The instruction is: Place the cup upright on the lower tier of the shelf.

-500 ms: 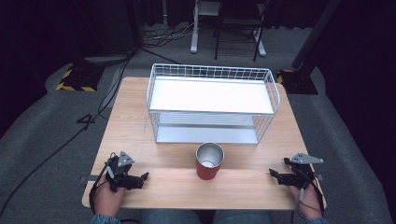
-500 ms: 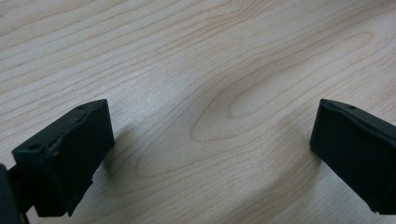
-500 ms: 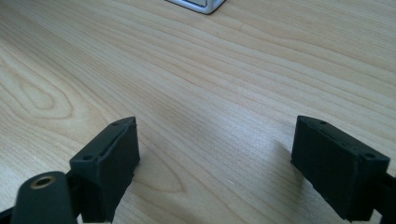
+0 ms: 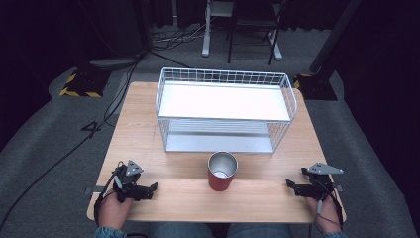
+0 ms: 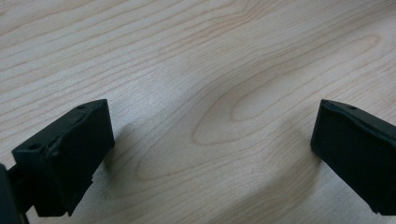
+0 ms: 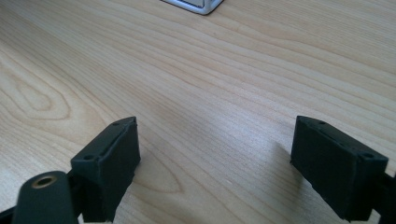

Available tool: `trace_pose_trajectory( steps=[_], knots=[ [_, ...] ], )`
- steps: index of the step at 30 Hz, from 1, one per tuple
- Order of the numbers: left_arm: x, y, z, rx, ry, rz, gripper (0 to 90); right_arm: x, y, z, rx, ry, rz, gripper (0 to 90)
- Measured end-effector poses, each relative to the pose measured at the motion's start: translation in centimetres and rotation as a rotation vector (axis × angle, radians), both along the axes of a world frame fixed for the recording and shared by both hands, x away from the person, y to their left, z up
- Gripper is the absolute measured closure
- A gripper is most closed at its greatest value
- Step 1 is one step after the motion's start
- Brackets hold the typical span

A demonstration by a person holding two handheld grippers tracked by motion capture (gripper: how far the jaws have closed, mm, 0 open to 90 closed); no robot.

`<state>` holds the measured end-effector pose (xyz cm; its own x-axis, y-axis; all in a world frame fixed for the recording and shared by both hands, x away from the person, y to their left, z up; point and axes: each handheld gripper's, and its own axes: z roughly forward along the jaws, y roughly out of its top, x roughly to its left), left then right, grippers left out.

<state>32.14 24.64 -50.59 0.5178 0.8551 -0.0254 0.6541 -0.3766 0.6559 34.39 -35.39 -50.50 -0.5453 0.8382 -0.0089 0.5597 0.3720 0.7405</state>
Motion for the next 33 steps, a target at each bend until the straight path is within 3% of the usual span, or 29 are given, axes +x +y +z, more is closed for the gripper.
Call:
trace_pose_trajectory(
  steps=[6, 9, 13, 24, 25, 27, 32, 33],
  knots=[
    [-0.1, -0.1, -0.1, -0.008, -0.015, 0.009, 0.0, -0.1, 0.1, 0.0, -0.006, -0.010, -0.002, 16.3],
    [-0.1, -0.5, -0.1, -0.014, -0.008, -0.019, 0.0, -0.1, 0.1, 0.0, -0.005, -0.008, -0.001, 16.3],
    [-0.3, -1.1, 0.0, -0.006, -0.039, -0.055, 0.0, -0.1, 0.0, 0.0, -0.005, -0.008, 0.000, 16.4],
    [-1.4, -3.3, 1.7, -0.136, -0.128, -0.127, 0.2, -0.1, 0.0, 0.0, -0.006, -0.009, 0.001, 16.5],
    [-1.7, -3.8, 2.0, -0.163, -0.147, -0.144, 0.2, -0.1, 0.0, 0.0, -0.006, -0.009, 0.001, 16.6],
    [-2.0, -4.3, 2.3, -0.171, -0.168, -0.159, 0.1, -0.1, 0.1, 0.0, -0.006, -0.009, 0.000, 16.6],
    [-2.7, -5.5, 3.0, -0.251, -0.166, -0.159, 0.5, -0.1, 0.1, 0.0, -0.007, -0.011, 0.001, 16.6],
    [-2.9, -5.8, 3.2, -0.278, -0.144, -0.147, 0.6, -0.1, 0.1, 0.0, -0.007, -0.011, 0.001, 16.6]
  ],
)
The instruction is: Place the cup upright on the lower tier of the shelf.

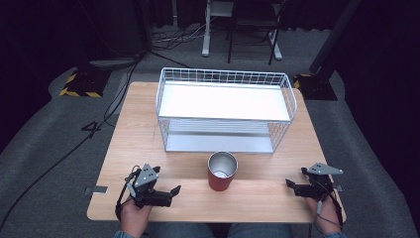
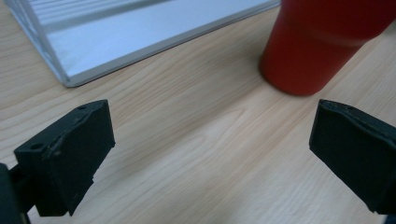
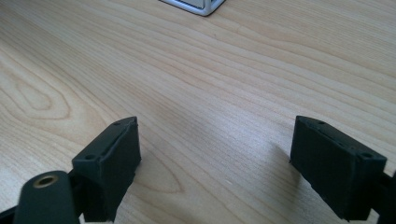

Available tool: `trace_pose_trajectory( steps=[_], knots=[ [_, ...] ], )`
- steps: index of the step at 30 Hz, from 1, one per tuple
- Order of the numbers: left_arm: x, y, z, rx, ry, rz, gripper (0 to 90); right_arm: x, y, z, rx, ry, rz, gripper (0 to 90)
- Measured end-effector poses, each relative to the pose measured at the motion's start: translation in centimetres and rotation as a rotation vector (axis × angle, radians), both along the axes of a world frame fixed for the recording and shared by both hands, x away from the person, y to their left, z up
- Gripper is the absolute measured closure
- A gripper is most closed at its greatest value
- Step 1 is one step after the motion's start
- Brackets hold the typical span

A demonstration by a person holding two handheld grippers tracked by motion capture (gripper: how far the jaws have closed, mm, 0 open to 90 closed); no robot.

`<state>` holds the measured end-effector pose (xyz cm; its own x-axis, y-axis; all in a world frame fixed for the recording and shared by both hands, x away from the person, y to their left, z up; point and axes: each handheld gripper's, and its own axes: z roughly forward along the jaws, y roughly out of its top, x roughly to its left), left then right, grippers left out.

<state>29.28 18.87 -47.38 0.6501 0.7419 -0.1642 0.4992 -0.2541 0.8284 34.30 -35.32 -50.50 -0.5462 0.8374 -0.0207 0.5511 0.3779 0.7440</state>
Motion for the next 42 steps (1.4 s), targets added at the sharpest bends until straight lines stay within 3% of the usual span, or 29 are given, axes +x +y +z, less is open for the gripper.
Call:
trace_pose_trajectory(
  steps=[2, 3, 4, 5, 6, 11, 25, 33, 42],
  knots=[
    [0.0, -0.3, 0.3, -0.035, 0.070, -0.009, 7.2, 0.0, 0.0, 0.0, 0.000, -0.001, 0.000, 16.7],
    [0.0, -0.3, 0.3, -0.035, 0.070, -0.009, 12.5, 0.0, 0.0, 0.0, 0.000, -0.001, 0.000, 16.7],
    [-0.1, -0.6, 0.5, -0.062, 0.077, -0.037, 15.7, 0.0, 0.0, 0.0, -0.002, -0.003, 0.000, 16.7],
    [-0.1, -0.6, 0.5, -0.062, 0.077, -0.037, 13.8, 0.0, 0.0, 0.0, -0.002, -0.003, 0.000, 16.7],
    [-0.4, -1.1, 0.6, -0.048, 0.030, -0.039, 14.4, 0.0, 0.0, 0.0, -0.003, -0.004, -0.001, 16.7],
    [-0.7, -2.2, 0.6, -0.055, -0.037, -0.079, 13.4, 0.0, 0.0, 0.0, -0.003, -0.004, -0.001, 16.8],
    [-1.0, -5.8, 0.5, -0.099, -0.139, -0.172, 4.3, -0.1, 0.1, 0.0, -0.010, -0.012, -0.001, 16.8],
    [-0.8, -7.4, 0.0, -0.112, -0.155, -0.159, 0.3, -0.2, 0.2, 0.0, -0.019, -0.023, 0.003, 17.2],
    [-0.4, -9.1, -0.6, -0.132, -0.133, -0.189, 0.6, -0.2, 0.2, 0.0, -0.021, -0.025, 0.004, 17.2]
  ],
)
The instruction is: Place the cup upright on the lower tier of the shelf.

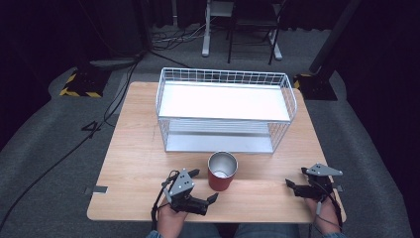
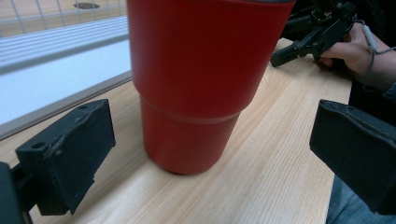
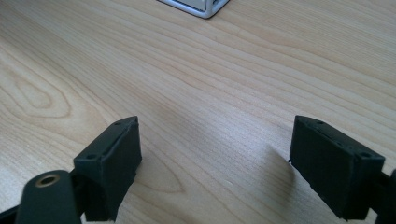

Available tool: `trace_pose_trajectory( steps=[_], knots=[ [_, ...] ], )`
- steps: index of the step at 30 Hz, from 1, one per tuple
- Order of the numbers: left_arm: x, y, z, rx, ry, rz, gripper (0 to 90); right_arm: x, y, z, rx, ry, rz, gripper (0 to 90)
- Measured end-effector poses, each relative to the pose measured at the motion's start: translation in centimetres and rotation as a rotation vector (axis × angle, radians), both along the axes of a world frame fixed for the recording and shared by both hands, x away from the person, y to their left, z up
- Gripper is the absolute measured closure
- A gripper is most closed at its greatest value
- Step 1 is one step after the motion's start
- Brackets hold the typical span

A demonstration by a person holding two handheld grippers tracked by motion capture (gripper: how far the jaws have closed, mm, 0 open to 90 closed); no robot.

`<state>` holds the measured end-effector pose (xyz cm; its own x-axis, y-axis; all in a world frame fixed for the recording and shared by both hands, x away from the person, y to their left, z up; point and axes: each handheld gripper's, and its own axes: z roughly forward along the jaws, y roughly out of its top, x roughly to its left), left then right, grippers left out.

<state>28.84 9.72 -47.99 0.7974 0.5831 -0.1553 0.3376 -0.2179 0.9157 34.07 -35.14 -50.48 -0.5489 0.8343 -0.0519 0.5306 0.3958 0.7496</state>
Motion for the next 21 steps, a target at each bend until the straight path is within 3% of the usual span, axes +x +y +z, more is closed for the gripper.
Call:
trace_pose_trajectory(
  steps=[8, 13, 17, 21],
  knots=[
    [1.0, -1.9, -0.8, 0.029, -0.005, 0.052, 0.0, 0.0, 0.0, 0.0, -0.002, -0.004, 0.001, 17.3],
    [1.4, -2.6, -1.0, 0.048, -0.008, 0.046, 0.0, 0.0, 0.0, 0.0, -0.005, -0.005, 0.000, 17.2],
    [2.1, -3.5, -1.5, 0.078, 0.014, 0.040, 0.4, 0.0, 0.0, 0.0, -0.005, -0.006, -0.001, 17.2],
    [2.4, -4.3, -1.7, 0.074, 0.012, 0.046, 1.8, -0.1, 0.1, 0.0, -0.005, -0.006, -0.003, 17.2]
  ],
)
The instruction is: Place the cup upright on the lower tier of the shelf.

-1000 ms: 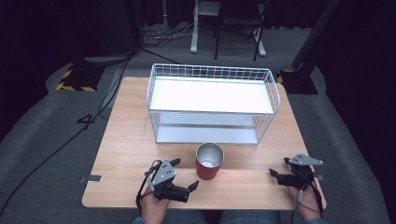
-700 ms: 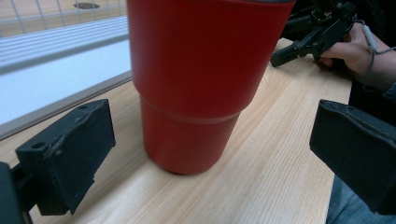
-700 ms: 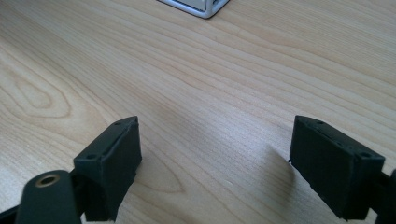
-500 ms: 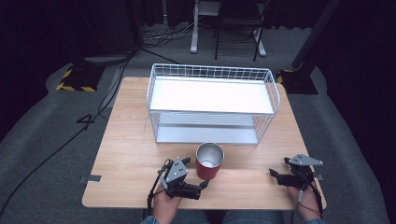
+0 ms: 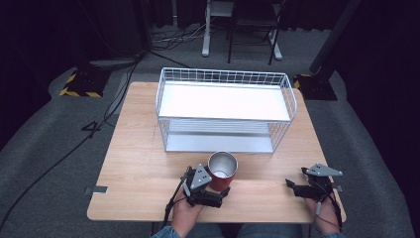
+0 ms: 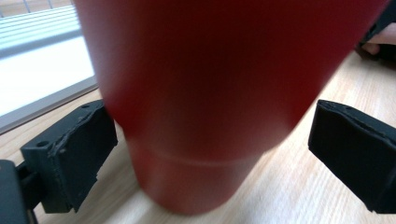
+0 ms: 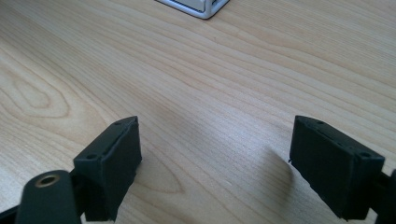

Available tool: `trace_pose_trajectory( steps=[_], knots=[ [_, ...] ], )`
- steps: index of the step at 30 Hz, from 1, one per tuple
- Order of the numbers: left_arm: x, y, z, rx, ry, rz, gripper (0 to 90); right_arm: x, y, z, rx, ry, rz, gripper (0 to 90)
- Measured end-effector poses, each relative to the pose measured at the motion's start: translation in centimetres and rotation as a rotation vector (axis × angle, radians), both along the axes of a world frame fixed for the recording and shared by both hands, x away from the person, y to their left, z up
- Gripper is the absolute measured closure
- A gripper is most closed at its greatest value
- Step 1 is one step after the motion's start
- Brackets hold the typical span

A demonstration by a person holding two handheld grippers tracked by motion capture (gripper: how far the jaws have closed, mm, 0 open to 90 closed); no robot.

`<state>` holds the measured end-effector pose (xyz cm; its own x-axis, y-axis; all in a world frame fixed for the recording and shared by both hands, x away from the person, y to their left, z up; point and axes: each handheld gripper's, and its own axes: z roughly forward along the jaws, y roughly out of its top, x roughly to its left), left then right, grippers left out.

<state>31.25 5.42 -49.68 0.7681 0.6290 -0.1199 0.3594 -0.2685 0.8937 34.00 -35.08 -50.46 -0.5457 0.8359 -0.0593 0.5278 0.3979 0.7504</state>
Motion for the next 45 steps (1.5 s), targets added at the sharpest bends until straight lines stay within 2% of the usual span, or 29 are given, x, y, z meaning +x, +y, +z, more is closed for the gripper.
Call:
trace_pose_trajectory(
  steps=[4, 5, 6, 8, 11, 20, 25, 35, 40, 45],
  knots=[
    [0.2, -0.6, -0.1, 0.009, 0.001, 0.019, 0.7, 0.0, 0.0, 0.0, 0.001, -0.001, 0.000, 17.3],
    [0.2, -0.7, -0.2, 0.014, -0.001, 0.030, 1.9, 0.0, 0.0, 0.0, 0.001, -0.001, 0.000, 17.3],
    [0.2, -0.9, -0.2, 0.019, 0.001, 0.077, 8.2, 0.0, 0.0, 0.0, 0.001, 0.000, 0.000, 17.4],
    [0.4, -1.1, -0.2, 0.016, 0.008, 0.083, 9.8, 0.0, 0.0, 0.0, 0.001, 0.000, 0.001, 17.4],
    [0.6, -1.2, -0.2, 0.003, 0.017, 0.076, 9.4, 0.0, 0.0, 0.0, 0.001, 0.000, 0.001, 17.4],
    [0.9, -1.5, -0.3, 0.011, 0.044, 0.085, 9.4, 0.0, 0.0, 0.0, -0.001, -0.002, 0.000, 17.4],
    [0.9, -1.7, -0.2, 0.047, 0.047, 0.099, 11.1, 0.0, 0.0, 0.0, -0.002, -0.006, 0.004, 17.5],
    [0.7, -1.8, -0.2, 0.070, 0.036, 0.117, 13.7, 0.0, 0.0, 0.0, 0.001, -0.001, 0.002, 17.7],
    [0.4, -1.9, -0.2, 0.100, 0.010, 0.120, 16.1, 0.0, 0.0, 0.0, 0.000, -0.002, 0.002, 17.8],
    [0.4, -1.9, -0.2, 0.101, 0.009, 0.117, 16.4, 0.0, 0.0, 0.0, -0.002, -0.006, 0.004, 17.9]
  ],
)
